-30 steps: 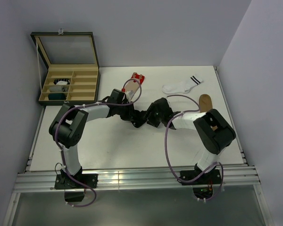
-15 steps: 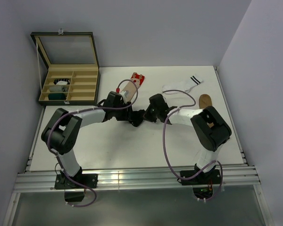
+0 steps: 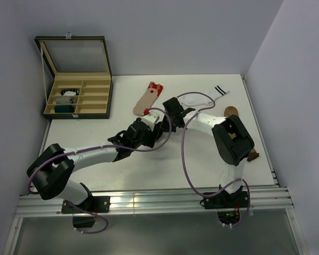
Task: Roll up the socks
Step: Roll the sock at the center of the board.
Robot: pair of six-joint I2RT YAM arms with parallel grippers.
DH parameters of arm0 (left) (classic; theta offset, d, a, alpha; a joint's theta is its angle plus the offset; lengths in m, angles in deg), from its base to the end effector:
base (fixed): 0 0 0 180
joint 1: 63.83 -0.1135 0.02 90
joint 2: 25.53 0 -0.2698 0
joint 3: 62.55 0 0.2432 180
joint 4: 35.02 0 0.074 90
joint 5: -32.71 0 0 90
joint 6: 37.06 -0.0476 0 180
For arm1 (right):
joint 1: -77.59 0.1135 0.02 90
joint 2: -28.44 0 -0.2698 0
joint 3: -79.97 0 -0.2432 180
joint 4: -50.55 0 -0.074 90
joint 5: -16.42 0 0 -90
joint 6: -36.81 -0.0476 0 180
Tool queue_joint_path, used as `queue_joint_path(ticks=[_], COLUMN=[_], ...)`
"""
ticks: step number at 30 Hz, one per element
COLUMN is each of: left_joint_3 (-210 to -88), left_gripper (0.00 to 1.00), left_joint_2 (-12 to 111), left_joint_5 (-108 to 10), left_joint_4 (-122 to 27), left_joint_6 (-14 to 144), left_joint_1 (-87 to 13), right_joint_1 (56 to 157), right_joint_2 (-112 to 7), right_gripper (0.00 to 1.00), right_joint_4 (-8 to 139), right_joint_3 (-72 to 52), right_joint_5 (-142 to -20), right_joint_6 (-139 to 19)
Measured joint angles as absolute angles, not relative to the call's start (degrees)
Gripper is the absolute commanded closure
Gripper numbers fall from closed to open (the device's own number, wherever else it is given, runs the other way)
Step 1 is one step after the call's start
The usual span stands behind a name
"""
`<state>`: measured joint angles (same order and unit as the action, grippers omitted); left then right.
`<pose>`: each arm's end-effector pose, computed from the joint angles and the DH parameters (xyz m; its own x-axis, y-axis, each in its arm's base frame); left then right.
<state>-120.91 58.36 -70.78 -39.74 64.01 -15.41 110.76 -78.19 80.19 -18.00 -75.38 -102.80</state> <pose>0.2171 -0.2280 0.2164 -0.4421 0.2170 -0.8703 0.5184 0.8536 -0.0505 0.3251 0.2143 0.1721 -0.8684 0.3419 -0.3593 0.1530 0.8738 0.4616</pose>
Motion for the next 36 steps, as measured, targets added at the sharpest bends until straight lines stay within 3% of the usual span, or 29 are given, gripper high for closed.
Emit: queue_joint_path(ticks=[10, 18, 22, 26, 28, 32, 36], left_joint_3=[-120.9, -122.7, -123.6, -124.7, -125.1, -125.7, -126.2], left_gripper=[0.35, 0.44, 0.63, 0.91, 0.99, 0.99, 0.99], left_joint_2=[67.0, 72.4, 74.8, 76.0, 76.5, 77.0, 77.1], left_joint_5=[-76.8, -78.8, -80.5, -81.8, -82.3, -82.6, -81.6], left_joint_4=[-33.4, -31.0, -30.7, -30.7, -30.7, -30.8, -31.4], left_joint_6=[54.5, 50.1, 49.1, 49.2, 49.2, 49.4, 49.7], left_joint_1=[-11.0, -9.4, -9.0, -8.9, -8.7, -8.7, -9.1], right_joint_1=[110.7, 110.6, 110.5, 110.2, 110.0, 109.7, 109.3], right_joint_2=[-79.8, -80.7, -80.8, -80.9, -80.9, -80.9, -80.8], right_gripper=[1.00, 1.00, 1.00, 1.00, 1.00, 0.88, 0.61], right_joint_4=[85.0, 85.8, 85.9, 85.9, 85.9, 85.8, 85.5], right_joint_3=[-14.6, -13.6, -13.5, -13.4, -13.3, -13.3, -13.3], right_joint_5=[-76.7, -77.9, -78.3, -78.4, -78.2, -78.2, -79.1], right_joint_6=[-100.9, -100.4, -100.3, -100.2, -100.2, -100.2, -100.5])
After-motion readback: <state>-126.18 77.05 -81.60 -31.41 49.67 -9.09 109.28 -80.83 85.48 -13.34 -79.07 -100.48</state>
